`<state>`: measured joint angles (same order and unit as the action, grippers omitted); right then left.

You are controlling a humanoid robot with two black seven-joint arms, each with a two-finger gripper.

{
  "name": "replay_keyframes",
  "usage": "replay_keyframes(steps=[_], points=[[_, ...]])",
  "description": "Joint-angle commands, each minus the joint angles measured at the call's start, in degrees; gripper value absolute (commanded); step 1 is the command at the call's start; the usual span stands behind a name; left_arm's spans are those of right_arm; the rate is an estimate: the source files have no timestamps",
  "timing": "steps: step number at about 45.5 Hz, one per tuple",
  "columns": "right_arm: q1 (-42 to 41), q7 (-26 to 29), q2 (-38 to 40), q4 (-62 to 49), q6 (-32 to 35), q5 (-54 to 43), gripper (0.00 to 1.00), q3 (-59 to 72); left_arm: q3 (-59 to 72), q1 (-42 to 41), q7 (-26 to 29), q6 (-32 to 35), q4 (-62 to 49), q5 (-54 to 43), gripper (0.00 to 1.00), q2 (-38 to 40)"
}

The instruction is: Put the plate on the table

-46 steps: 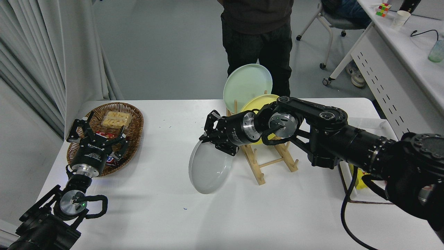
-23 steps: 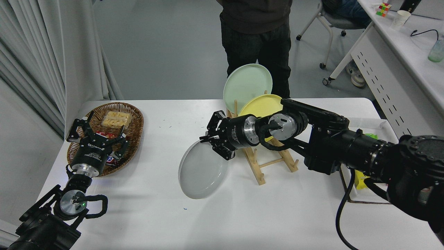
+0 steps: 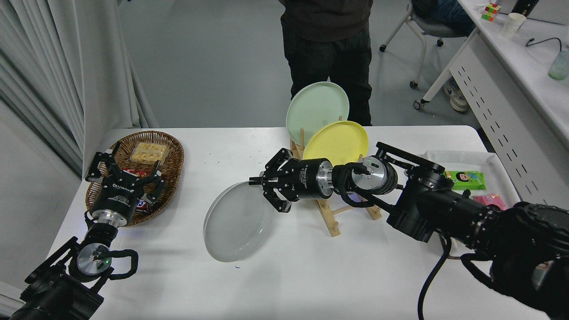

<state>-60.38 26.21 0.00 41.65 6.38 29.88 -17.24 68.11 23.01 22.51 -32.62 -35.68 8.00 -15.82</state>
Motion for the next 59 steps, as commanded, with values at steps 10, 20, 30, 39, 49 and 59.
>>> replay_keyframes(steps=[10, 20, 30, 39, 49, 59], points=[[-2.3, 0.3, 0.0, 0.1, -12.5, 10.1, 0.0, 6.4, 0.0, -0.1, 0.0, 0.0, 0.0, 0.0, 0.98, 0.0], [-4.8, 12.6, 0.0, 0.7, -27.4, 10.0, 0.0, 6.4, 0.0, 0.0, 0.0, 0.0, 0.0, 0.0, 0.98, 0.0], [-4.8, 18.4, 0.0, 0.4, -28.6, 9.9, 0.0, 6.2, 0.0, 0.0, 0.0, 0.0, 0.0, 0.0, 0.98, 0.0], [-4.2, 20.5, 0.0, 0.8, -28.4, 9.7, 0.0, 6.2, 0.0, 0.0, 0.0, 0.0, 0.0, 0.0, 0.98, 0.0], [-4.2, 21.2, 0.0, 0.4, -34.6, 1.3, 0.0, 6.5, 0.0, -0.1, 0.0, 0.0, 0.0, 0.0, 0.98, 0.0], [-4.1, 21.0, 0.0, 0.5, -35.6, -0.3, 0.0, 6.2, 0.0, 0.0, 0.0, 0.0, 0.0, 0.0, 0.98, 0.0]])
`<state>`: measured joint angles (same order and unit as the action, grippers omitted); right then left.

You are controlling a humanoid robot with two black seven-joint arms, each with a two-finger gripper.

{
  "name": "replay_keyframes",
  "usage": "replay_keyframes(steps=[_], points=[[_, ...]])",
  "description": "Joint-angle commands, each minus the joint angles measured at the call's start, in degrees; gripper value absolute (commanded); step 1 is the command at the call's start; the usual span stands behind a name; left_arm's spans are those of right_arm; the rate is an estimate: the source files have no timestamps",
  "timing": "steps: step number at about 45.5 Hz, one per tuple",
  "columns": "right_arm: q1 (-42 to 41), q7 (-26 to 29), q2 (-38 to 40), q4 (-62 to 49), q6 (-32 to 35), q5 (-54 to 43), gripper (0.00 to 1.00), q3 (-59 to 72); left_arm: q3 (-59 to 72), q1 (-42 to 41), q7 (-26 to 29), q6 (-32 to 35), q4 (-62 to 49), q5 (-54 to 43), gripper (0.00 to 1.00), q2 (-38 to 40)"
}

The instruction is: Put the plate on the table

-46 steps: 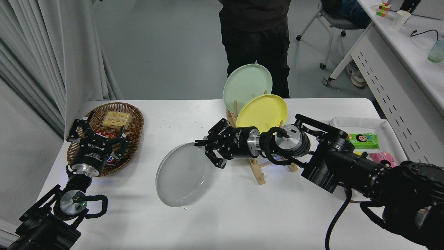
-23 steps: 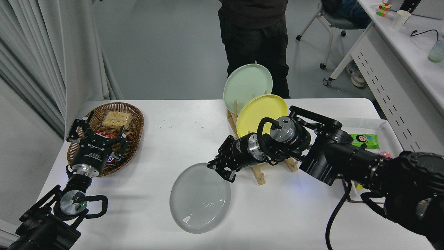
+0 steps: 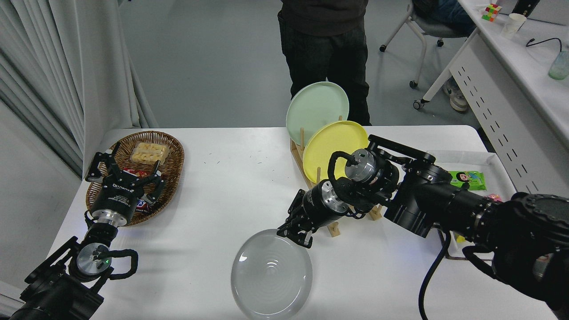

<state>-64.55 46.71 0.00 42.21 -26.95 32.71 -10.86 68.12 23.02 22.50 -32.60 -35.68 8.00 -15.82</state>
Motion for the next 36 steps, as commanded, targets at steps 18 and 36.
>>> replay_keyframes(steps=[18, 36], points=[[0.9, 0.3, 0.0, -1.0, -1.4, -3.4, 0.0, -2.2, 0.0, 0.0, 0.0, 0.0, 0.0, 0.0, 0.98, 0.0], [0.9, 1.5, 0.0, -3.8, -2.5, -5.5, 0.0, -4.0, 0.0, -0.1, 0.0, 0.0, 0.0, 0.0, 0.98, 0.0]])
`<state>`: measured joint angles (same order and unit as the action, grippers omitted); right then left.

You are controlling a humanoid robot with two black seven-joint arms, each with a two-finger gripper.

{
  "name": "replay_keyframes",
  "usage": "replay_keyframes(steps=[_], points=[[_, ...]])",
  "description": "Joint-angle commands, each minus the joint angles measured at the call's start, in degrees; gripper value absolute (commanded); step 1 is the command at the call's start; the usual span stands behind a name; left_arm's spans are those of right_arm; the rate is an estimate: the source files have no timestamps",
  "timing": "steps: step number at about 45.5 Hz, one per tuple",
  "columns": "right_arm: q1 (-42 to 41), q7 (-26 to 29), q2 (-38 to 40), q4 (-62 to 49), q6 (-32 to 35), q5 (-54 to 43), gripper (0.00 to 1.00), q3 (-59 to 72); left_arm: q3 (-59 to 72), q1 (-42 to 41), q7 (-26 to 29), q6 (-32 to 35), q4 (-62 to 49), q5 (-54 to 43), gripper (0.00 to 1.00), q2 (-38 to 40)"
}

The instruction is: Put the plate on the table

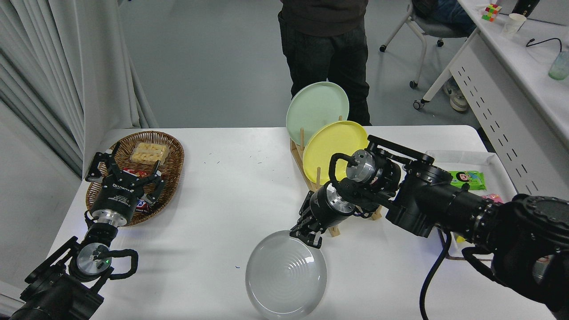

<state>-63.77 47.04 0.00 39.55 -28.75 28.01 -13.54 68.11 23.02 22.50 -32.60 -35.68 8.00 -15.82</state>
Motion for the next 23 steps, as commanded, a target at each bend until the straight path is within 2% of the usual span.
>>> replay_keyframes(steps=[1, 4, 23], points=[[0.1, 1.5, 0.0, -1.2, -0.7, -0.8, 0.0, -1.3, 0.0, 0.0, 0.0, 0.0, 0.0, 0.0, 0.98, 0.0], [0.0, 3.0, 0.0, -1.1, -0.8, -0.8, 0.0, -1.4, 0.0, 0.0, 0.0, 0.0, 0.0, 0.0, 0.98, 0.0], [0.1, 3.0, 0.0, -1.6, -0.4, -1.0, 0.0, -2.1, 0.0, 0.0, 0.0, 0.0, 0.0, 0.0, 0.98, 0.0]])
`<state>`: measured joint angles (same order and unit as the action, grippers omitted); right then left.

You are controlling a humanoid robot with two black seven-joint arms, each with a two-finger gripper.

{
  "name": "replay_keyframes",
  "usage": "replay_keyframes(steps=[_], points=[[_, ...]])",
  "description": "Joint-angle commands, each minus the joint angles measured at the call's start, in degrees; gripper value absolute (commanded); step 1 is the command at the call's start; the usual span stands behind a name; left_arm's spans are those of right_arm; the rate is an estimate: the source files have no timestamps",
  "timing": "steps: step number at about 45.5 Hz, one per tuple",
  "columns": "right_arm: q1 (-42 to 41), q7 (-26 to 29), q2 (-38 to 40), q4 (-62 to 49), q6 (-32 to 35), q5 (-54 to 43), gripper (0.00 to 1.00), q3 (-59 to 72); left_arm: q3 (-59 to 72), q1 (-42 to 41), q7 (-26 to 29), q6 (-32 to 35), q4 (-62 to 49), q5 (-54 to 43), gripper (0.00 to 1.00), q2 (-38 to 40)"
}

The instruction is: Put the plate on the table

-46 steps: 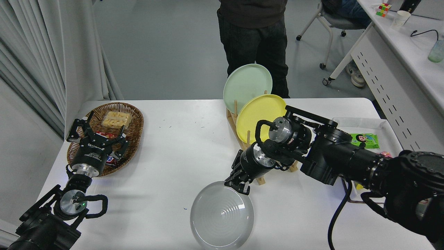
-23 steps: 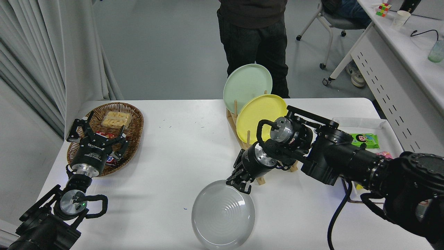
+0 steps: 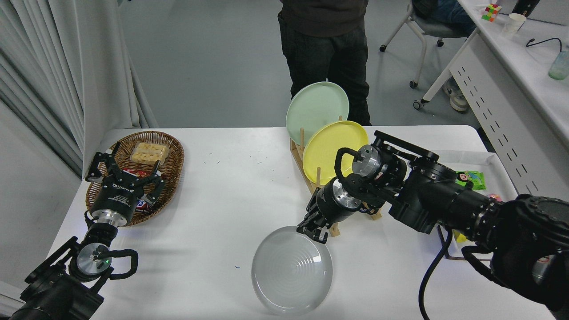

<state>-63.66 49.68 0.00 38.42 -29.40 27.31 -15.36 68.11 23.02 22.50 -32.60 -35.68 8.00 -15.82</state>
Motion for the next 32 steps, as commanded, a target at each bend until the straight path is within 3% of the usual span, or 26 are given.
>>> replay_keyframes(steps=[1, 32], points=[[0.0, 0.3, 0.0, -0.7, 0.2, -0.3, 0.0, -0.3, 0.0, 0.0, 0.0, 0.0, 0.0, 0.0, 0.98, 0.0], [0.2, 0.3, 0.0, -4.1, 1.1, -2.0, 0.0, -0.3, 0.0, 0.0, 0.0, 0.0, 0.0, 0.0, 0.98, 0.0]])
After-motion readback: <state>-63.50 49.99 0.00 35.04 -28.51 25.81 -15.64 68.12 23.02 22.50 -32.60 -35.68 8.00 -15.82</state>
